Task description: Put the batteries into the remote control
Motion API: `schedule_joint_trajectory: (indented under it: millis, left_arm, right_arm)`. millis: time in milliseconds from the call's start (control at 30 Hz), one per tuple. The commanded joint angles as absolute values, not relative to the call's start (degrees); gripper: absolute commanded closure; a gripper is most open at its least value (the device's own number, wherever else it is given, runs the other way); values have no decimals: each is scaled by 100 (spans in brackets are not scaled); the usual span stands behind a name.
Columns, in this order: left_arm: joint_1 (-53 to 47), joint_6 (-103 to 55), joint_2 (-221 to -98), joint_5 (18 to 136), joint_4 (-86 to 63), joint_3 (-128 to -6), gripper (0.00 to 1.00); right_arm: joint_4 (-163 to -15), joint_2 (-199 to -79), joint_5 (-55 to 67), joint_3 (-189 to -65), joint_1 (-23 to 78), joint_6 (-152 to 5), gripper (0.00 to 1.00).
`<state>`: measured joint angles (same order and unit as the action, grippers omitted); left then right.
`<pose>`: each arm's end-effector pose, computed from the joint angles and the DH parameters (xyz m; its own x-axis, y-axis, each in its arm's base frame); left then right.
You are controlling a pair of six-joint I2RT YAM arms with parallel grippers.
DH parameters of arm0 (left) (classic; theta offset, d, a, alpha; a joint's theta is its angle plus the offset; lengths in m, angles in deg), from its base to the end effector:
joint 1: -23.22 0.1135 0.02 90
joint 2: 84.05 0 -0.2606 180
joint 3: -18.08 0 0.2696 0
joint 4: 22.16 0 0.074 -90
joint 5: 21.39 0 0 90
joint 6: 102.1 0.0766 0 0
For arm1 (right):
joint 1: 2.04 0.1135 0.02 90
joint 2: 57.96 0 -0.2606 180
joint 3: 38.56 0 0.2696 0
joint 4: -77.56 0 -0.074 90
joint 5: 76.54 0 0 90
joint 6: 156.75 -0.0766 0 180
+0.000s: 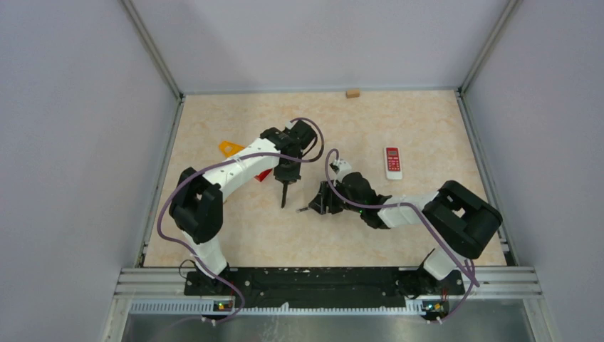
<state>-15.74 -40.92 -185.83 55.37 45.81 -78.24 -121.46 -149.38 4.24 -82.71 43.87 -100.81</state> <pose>0.3096 -0.2278 0.2006 -0.9235 0.1433 -0.3557 0.1325 0.9897 0.0549 0.2286 0.2536 0.1052 -0.7249 0.0462 -0.6873 -0.4843 0.6754 0.5562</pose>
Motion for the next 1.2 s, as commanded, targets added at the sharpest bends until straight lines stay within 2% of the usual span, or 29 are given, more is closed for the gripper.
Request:
schedule_joint_trajectory:
  millis: [0,233,333,433,633,833,1167]
  left_arm:
    - [-1482,-4181,-18275,5017,4601,-7933,100]
    - [-538,-3999,-17393,5002,4010,-7281,100]
    - [-129,-3920,-16909,5034,3727,-7004,100]
    - [168,-3899,-16457,5010,3423,-6785,100]
    - [474,-4053,-15726,4952,2845,-6479,100]
    - [519,-4094,-14937,4940,2330,-5979,100]
    - [520,-4003,-14688,5053,2280,-6015,100]
  right_arm:
    - [-11755,-15013,1214,-8756,4697,-10240,45]
    - [-10310,-14898,1546,-9418,5055,-10002,46]
    - [-9420,-14802,1191,-9765,5082,-9917,45]
    - [-8471,-14932,721,-10255,5078,-10079,39]
    - [-7397,-15301,-224,-10975,5067,-11482,38]
    - [-7037,-15717,-733,-11096,5070,-12398,40]
    - [-7389,-16096,-142,-11336,5025,-13330,39]
